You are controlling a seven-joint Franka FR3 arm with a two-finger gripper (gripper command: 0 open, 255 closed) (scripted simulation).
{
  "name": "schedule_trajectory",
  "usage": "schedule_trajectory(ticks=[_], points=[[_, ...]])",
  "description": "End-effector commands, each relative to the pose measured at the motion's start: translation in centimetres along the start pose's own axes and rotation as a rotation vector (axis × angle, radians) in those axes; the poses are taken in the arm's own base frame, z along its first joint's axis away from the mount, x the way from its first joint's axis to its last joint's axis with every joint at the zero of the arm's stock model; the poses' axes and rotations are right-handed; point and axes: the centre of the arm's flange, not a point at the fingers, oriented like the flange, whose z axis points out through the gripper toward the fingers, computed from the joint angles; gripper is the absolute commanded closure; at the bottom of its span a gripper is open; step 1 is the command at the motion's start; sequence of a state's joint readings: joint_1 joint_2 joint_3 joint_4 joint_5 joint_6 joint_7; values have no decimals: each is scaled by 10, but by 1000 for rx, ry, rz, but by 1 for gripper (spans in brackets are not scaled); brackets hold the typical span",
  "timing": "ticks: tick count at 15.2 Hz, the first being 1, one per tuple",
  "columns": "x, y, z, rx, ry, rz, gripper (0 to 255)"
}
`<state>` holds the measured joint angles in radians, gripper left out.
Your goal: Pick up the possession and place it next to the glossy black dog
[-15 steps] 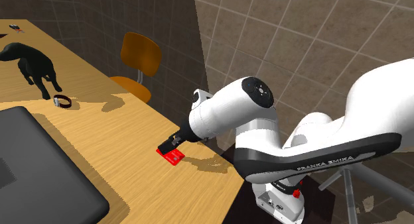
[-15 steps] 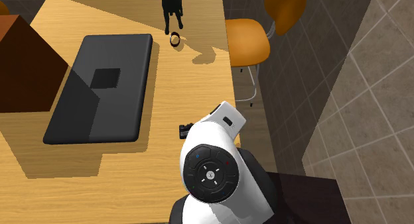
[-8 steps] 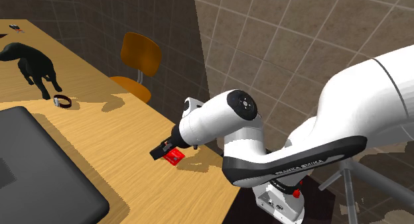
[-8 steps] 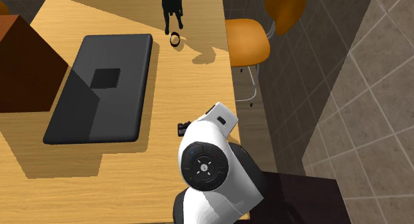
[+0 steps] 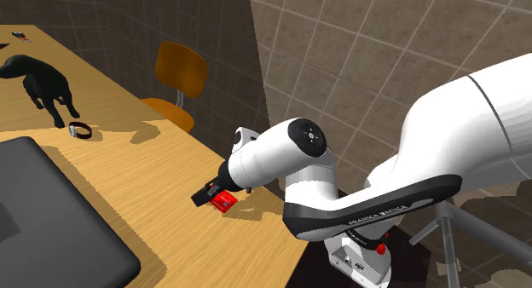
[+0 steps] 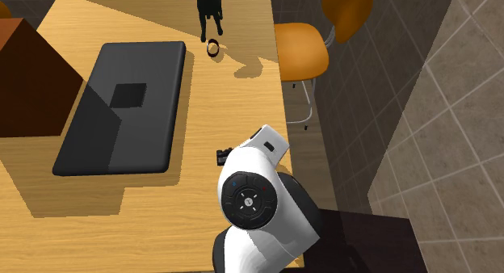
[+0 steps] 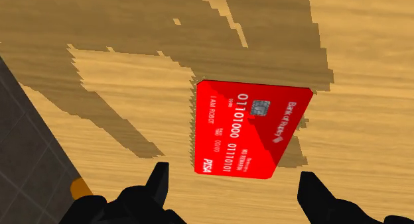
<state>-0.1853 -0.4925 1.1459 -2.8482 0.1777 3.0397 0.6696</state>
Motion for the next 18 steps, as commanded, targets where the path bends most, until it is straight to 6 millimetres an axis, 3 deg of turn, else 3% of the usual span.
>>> schedule_trajectory(ticks=[1,10,18], points=[[0,0,0,0,0,0,255],[0,0,0,0,0,0,255],[23,0,-35,0,0,0,255]])
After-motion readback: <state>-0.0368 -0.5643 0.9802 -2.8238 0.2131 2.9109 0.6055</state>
